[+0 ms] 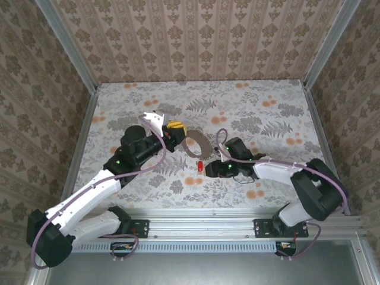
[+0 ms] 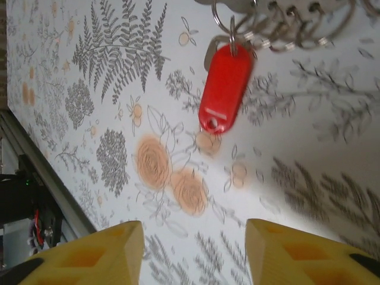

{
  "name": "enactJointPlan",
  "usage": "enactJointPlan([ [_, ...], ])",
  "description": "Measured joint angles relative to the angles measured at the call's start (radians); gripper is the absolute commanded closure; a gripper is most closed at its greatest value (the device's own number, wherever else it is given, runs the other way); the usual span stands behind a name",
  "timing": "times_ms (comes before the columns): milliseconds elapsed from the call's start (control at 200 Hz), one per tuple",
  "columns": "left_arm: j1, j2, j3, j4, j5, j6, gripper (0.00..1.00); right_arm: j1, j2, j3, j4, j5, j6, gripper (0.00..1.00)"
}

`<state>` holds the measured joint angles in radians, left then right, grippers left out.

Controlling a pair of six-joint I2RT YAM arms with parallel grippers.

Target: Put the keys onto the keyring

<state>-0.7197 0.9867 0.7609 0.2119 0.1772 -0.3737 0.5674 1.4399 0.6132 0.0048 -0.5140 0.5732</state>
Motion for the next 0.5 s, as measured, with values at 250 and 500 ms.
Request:
enactJointPlan([
  [250,-0.018,-0.045,0.000,-0.084,-0.113,0.021,0.00,-0.142,-0.305,0.047,-0.170,0.080,-0.024,0.00],
  [500,-0.019,-0.228,-0.085,-0.100,-0.501,0.190,0.00,-0.335,-0.407,0.153,-0.203,0.418,-0.027,0.00],
])
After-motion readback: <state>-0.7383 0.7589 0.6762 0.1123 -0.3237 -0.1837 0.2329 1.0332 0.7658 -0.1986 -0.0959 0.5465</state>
